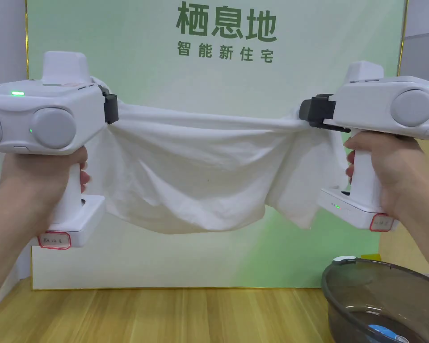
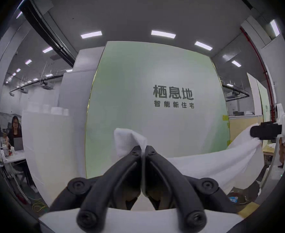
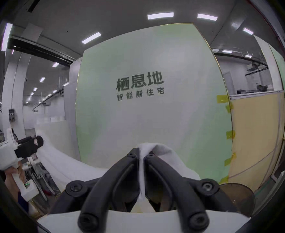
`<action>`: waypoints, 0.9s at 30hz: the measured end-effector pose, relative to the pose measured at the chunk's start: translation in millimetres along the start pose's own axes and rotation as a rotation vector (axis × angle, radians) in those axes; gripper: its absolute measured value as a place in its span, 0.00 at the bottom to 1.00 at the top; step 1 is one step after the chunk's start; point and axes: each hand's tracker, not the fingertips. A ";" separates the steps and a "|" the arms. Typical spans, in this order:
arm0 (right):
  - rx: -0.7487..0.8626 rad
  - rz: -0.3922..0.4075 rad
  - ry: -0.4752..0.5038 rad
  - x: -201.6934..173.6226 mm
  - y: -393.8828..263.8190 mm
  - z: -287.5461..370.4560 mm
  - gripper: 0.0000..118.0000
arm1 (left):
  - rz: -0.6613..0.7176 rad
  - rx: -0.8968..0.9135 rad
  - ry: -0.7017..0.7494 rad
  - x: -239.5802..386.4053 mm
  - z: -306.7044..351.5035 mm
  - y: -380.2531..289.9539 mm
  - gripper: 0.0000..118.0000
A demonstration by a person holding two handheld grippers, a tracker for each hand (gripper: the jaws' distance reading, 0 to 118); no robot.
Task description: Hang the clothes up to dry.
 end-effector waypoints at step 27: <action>-0.387 -0.068 -0.086 59.4 -246.8 -229.4 0.03 | 0.085 -0.464 0.033 -117.0 -142.0 -267.7 0.04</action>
